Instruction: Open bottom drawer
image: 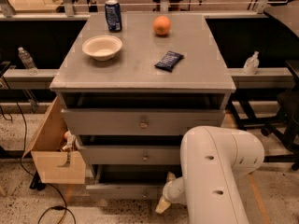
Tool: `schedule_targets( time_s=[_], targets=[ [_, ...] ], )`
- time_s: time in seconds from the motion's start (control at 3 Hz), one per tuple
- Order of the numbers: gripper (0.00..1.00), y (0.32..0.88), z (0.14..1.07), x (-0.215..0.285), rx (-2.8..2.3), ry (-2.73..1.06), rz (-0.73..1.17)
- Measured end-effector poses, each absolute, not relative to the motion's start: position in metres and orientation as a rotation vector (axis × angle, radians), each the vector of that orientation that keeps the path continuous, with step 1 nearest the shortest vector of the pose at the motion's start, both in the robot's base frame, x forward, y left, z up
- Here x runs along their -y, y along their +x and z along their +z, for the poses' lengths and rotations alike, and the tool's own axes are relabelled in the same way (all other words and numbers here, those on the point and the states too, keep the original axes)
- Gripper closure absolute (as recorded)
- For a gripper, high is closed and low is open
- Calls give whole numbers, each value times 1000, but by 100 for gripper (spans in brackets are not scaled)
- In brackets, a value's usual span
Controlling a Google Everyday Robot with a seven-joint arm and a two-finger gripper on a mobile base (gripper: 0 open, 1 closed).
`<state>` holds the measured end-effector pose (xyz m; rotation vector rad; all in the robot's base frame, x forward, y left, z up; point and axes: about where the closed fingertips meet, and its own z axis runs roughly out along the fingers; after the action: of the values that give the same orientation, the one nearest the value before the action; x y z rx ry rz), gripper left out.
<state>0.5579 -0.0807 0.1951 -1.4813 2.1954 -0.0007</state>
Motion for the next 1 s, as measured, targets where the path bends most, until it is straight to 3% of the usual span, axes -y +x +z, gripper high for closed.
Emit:
schedule_targets(
  time_s=[0.67,1.0],
  targets=[
    [0,564,182,86,-2284,-1527,1],
    [18,565,174,92,-2315,-1512,40]
  ],
)
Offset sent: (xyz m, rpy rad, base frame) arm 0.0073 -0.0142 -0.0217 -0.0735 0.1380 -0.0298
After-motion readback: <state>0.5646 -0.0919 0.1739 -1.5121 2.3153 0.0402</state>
